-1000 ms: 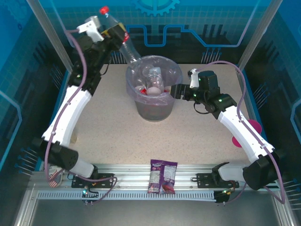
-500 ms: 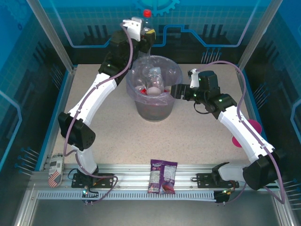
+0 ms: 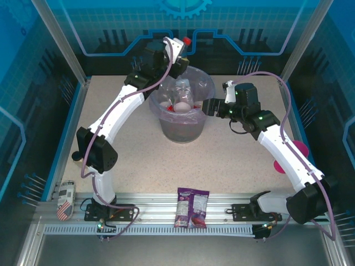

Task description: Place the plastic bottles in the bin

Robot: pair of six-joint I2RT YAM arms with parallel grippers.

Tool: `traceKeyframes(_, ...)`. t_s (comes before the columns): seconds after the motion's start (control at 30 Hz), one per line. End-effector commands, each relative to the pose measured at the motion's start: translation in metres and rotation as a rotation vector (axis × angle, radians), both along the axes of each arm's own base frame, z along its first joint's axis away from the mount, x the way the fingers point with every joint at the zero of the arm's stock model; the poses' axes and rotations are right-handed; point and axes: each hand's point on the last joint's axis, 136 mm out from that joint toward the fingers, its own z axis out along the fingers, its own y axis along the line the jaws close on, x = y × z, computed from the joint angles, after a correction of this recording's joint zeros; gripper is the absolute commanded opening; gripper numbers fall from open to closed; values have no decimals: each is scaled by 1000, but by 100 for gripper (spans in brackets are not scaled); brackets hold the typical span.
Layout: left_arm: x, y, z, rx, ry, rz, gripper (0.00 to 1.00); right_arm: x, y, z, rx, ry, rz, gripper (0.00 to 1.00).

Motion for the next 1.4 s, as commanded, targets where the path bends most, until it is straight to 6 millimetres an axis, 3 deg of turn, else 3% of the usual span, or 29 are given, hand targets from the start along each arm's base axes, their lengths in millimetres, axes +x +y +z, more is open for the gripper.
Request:
traceKeyframes(0.0, -7, -12, -18, 32, 74, -54, 31, -2, -4, 4, 3, -20, -1, 81)
traceKeyframes(0.23, -17, -21, -50, 44, 193, -120, 31, -1, -4, 5, -1, -19, -1, 81)
traceKeyframes(0.6, -55, -43, -56, -3, 302, -312, 37, -1, -4, 6, -1, -23, 2, 81)
traceKeyframes(0.7, -64, -45, -50, -25, 298, -348, 43, -1, -5, 6, -2, -25, -1, 81)
traceKeyframes(0.8, -72, -46, -41, -38, 279, -371, 58, -1, -6, 6, -2, -24, -2, 81)
traceKeyframes(0.87, -75, -44, -36, -42, 261, -373, 74, -1, -6, 6, -3, -23, -3, 81)
traceKeyframes(0.93, -78, -42, -32, -44, 244, -372, 81, -1, -6, 6, -2, -24, -2, 81)
traceKeyframes(1.2, -87, -37, -2, -100, 175, -362, 92, 0, -4, 11, 3, -35, 8, 81)
traceKeyframes(1.37, -86, -29, 15, -129, 139, -309, 93, -4, -5, 27, 3, -67, 18, 81)
